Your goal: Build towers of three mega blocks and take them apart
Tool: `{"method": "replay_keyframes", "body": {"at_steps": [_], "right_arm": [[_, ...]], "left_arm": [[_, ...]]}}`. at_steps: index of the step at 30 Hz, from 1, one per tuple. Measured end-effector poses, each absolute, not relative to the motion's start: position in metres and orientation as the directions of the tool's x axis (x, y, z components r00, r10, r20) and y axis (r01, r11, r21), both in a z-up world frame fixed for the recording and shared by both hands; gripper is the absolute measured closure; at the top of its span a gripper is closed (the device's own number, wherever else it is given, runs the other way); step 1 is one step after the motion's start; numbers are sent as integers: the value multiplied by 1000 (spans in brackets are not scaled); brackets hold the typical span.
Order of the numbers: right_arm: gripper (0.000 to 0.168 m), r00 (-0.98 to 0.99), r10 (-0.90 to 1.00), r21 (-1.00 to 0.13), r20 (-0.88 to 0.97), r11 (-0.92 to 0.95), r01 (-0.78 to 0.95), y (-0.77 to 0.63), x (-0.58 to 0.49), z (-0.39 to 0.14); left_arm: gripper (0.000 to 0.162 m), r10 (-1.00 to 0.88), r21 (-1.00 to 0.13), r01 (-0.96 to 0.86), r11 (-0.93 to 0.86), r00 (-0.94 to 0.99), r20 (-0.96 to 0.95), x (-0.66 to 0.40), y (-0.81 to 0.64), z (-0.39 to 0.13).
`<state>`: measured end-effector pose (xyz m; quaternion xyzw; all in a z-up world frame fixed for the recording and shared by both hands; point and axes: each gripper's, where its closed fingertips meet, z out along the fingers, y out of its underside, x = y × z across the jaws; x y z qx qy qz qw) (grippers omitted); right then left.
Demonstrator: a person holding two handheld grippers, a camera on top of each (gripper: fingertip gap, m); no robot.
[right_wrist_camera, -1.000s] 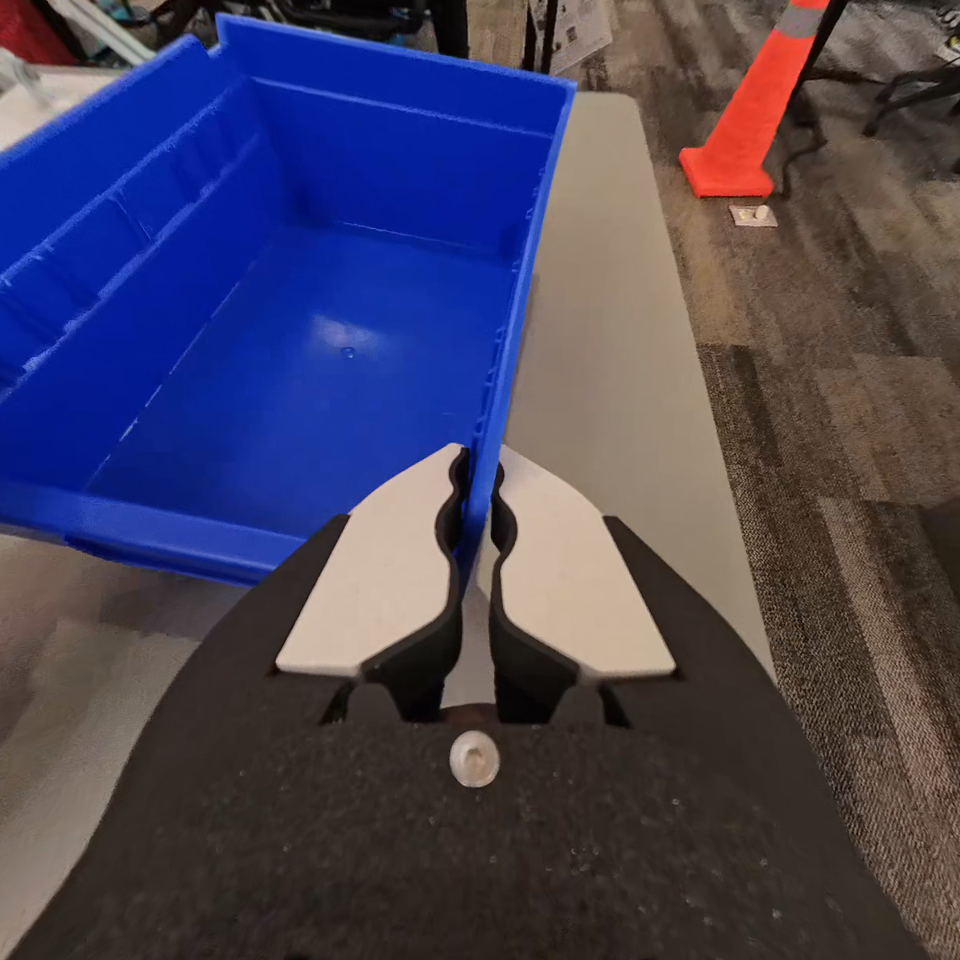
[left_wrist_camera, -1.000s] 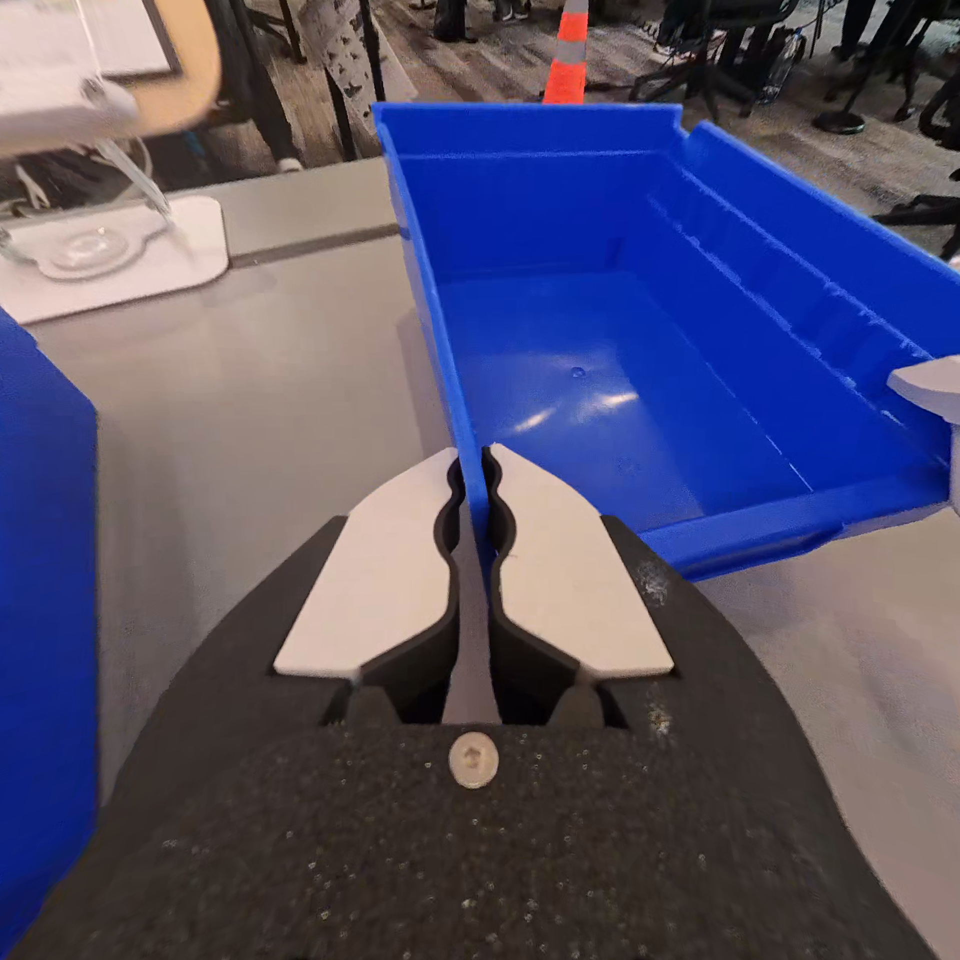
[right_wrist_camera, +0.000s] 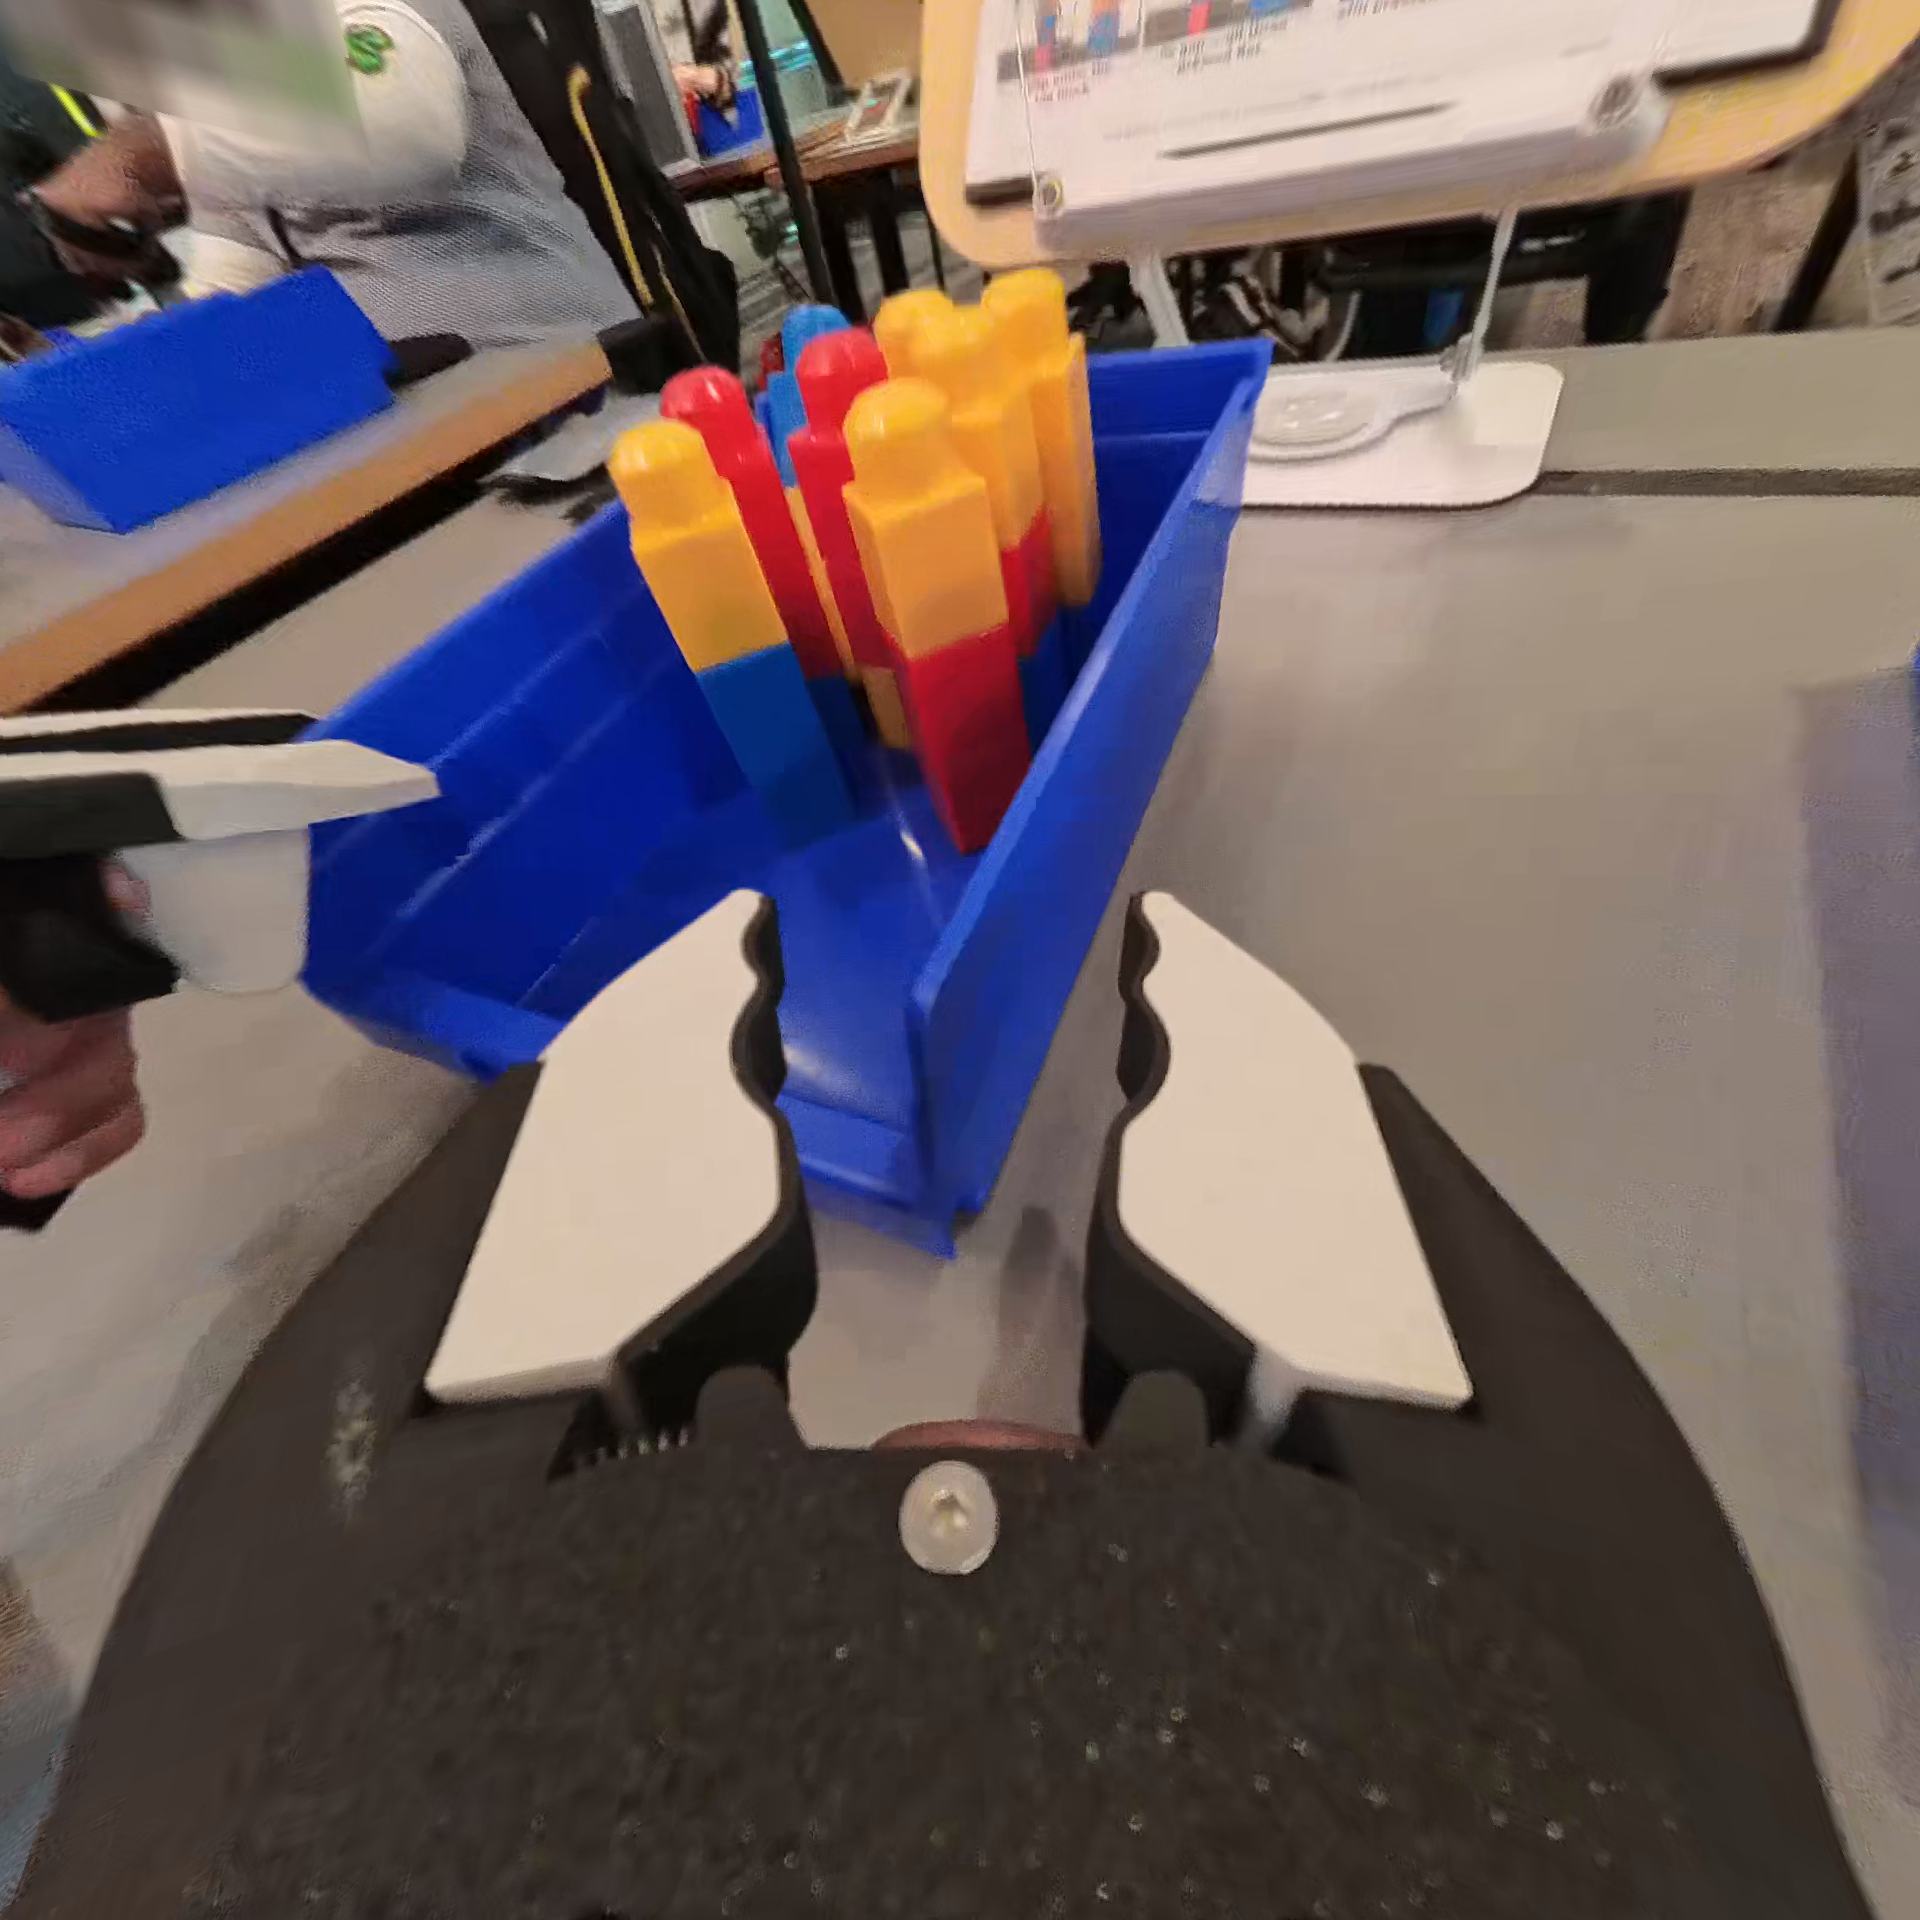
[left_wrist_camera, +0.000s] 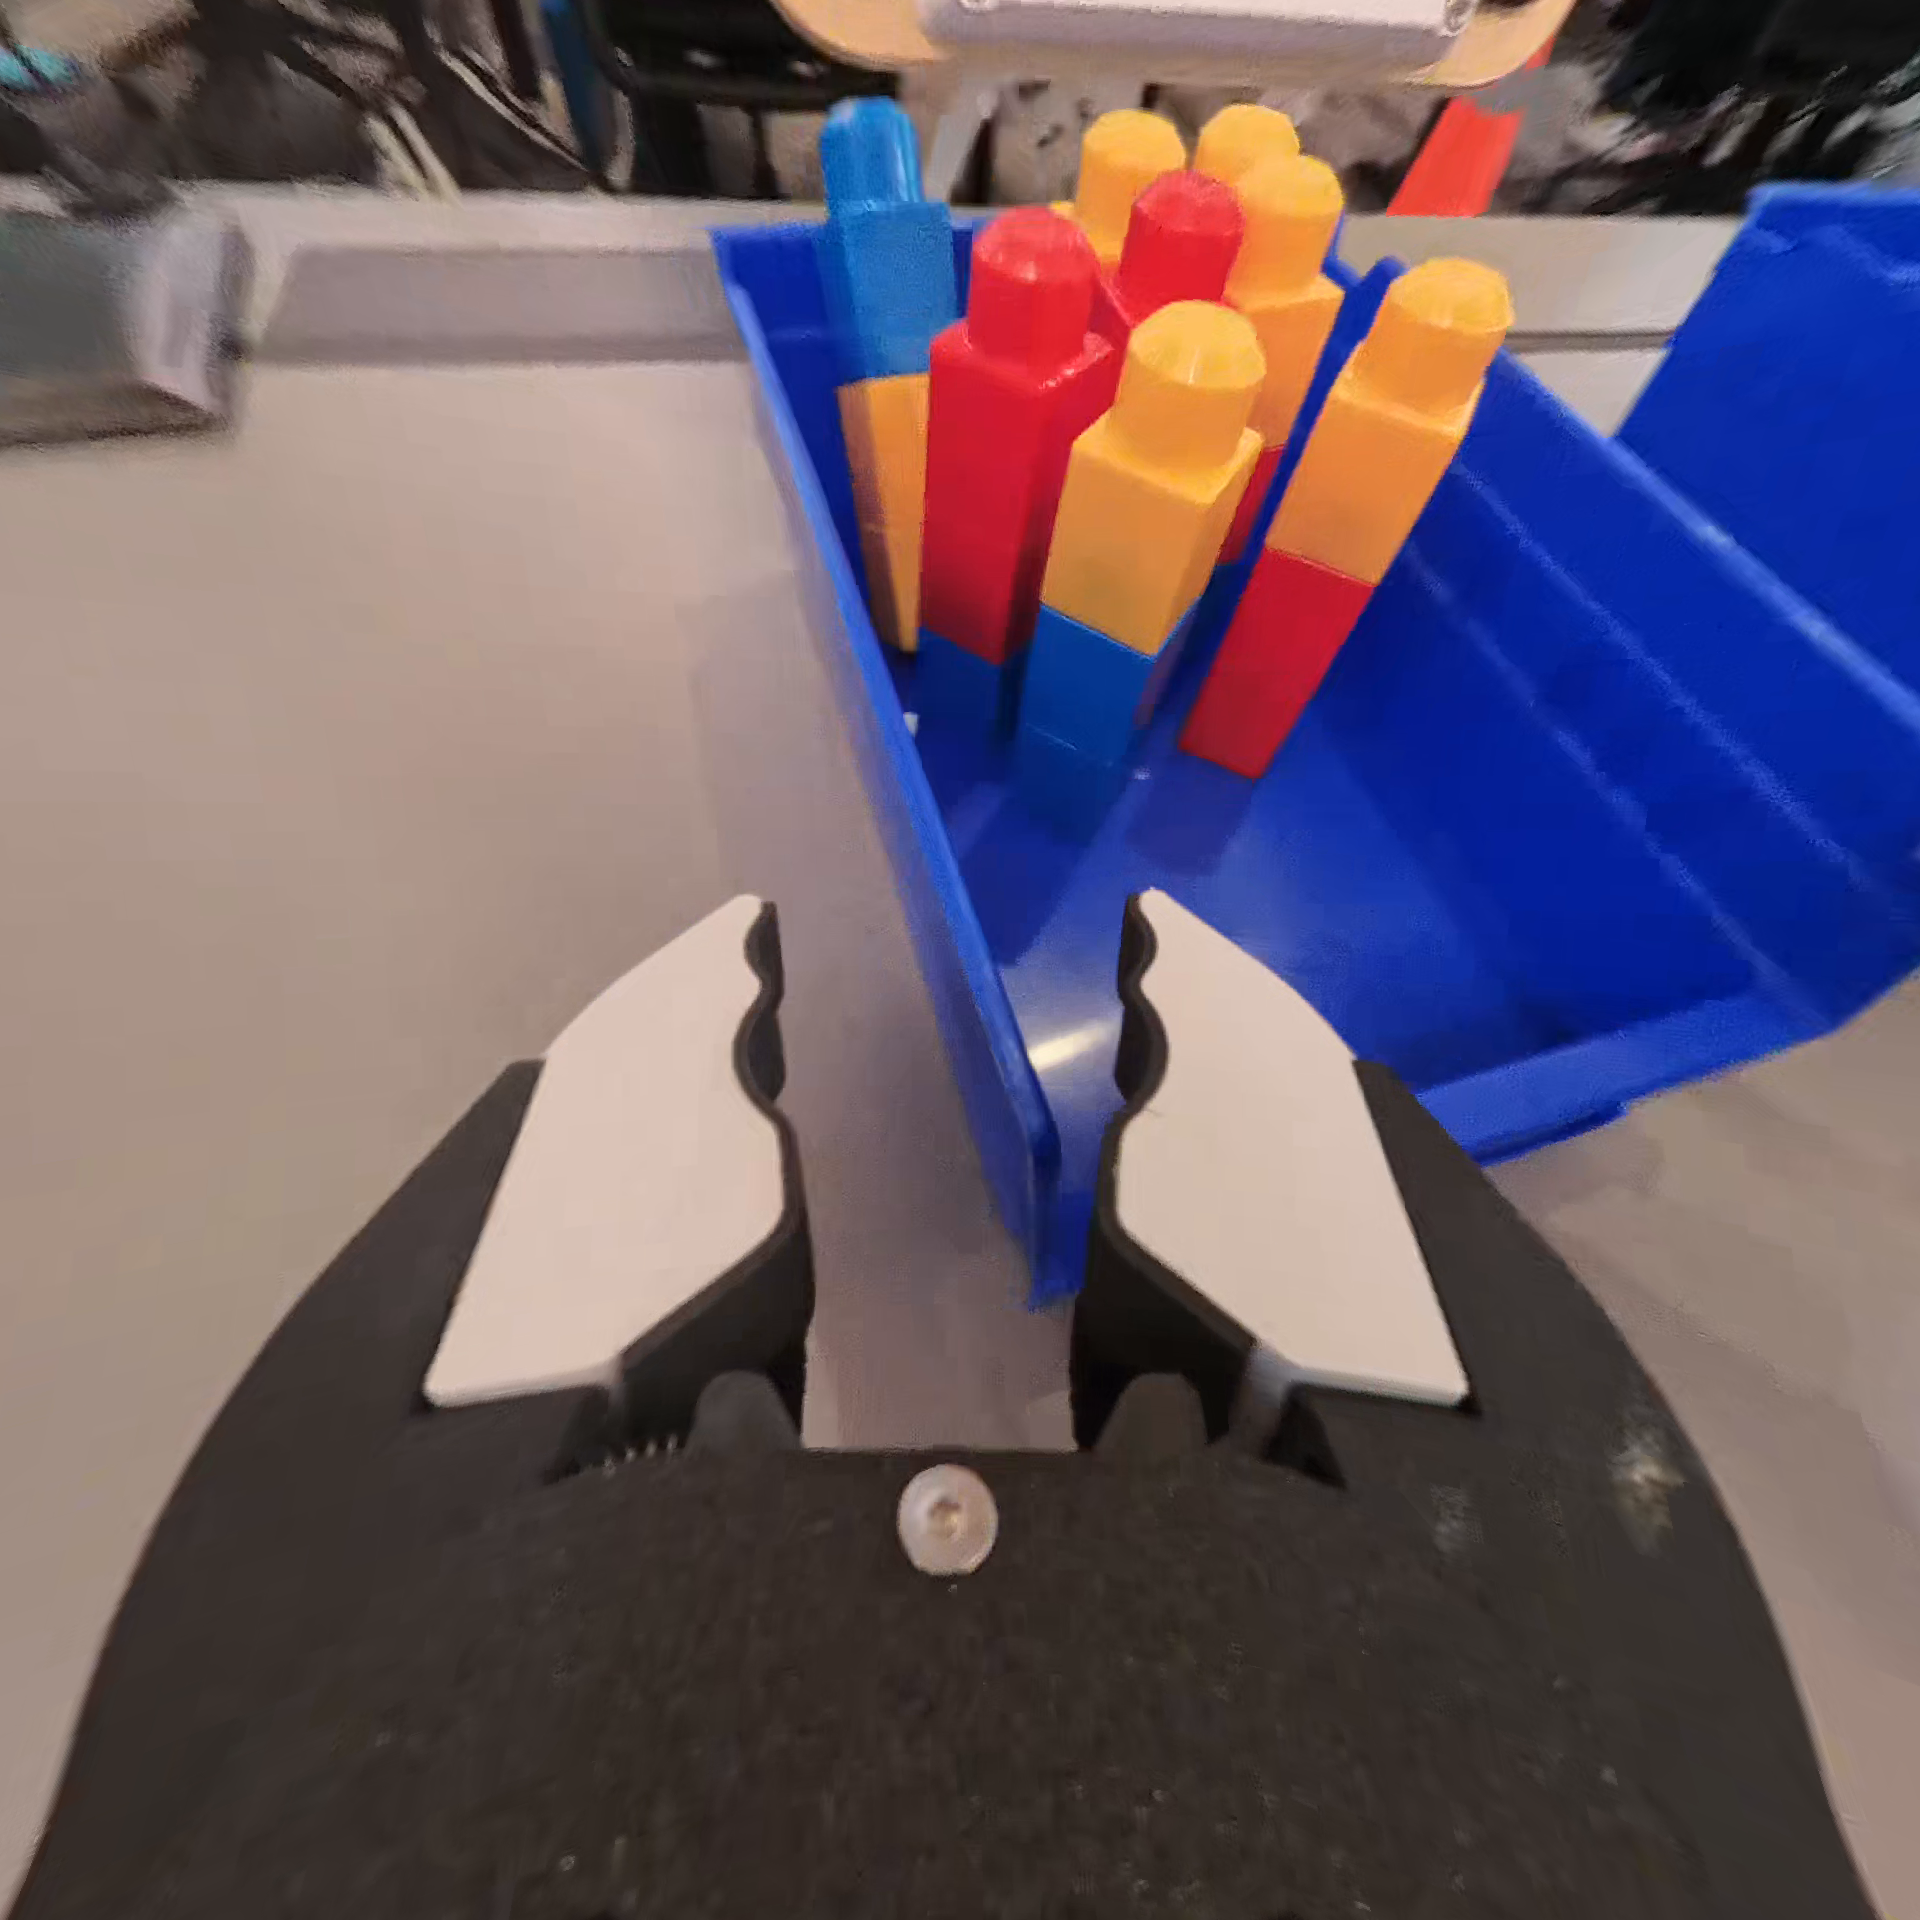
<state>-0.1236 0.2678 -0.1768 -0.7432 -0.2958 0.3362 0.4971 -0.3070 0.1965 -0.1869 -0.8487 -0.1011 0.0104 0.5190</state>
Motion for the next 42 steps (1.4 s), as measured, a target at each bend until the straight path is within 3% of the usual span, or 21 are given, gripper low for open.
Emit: {"method": "replay_keyframes", "body": {"at_steps": [3, 4, 5, 7, 11, 19, 26, 32, 35, 36, 38, 42], "right_arm": [[126, 659, 739, -945, -136, -296, 137, 278, -144, -197], [123, 661, 739, -946, -129, -291, 141, 278, -150, -199], [126, 669, 732, -945, -128, -295, 142, 278, -154, -199], [156, 729, 668, -924, -145, -355, 141, 279, -152, -198], [160, 788, 602, -917, -130, -375, 136, 271, -169, -193], [159, 757, 636, -917, -148, -376, 137, 221, -281, -190], [160, 743, 665, -936, -81, -307, 173, 188, -361, -194], [153, 705, 680, -936, -202, -345, 65, 175, -387, -194], [147, 629, 757, -936, -176, -327, 132, 169, -386, -196], [138, 596, 788, -933, -157, -317, 173, 165, -381, -195], [123, 531, 837, -942, -129, -270, 197, 158, -359, -181], [115, 390, 919, -978, -60, -132, 162, 154, -283, -132]], "left_arm": [[122, 140, -857, 217, -467, 975, 171, -300, 206, -198], [138, 133, -852, 207, -482, 978, 162, -299, 208, -202], [143, 154, -855, 201, -477, 978, 144, -303, 209, -201], [155, 218, -851, 151, -503, 975, 44, -318, 209, -201], [159, 256, -860, 125, -494, 967, -7, -342, 204, -196], [160, 337, -891, 118, -439, 941, -42, -453, 156, -176], [160, 413, -903, 179, -390, 911, 3, -532, 110, -192], [159, 392, -910, 218, -353, 917, 67, -559, 100, -197], [158, 427, -907, 244, -343, 901, 81, -560, 97, -197], [153, 428, -900, 252, -354, 900, 84, -559, 96, -196], [125, 455, -917, 249, -311, 887, 86, -560, 88, -177], [110, 482, -959, 229, -169, 868, 123, -550, 71, -120]]}}
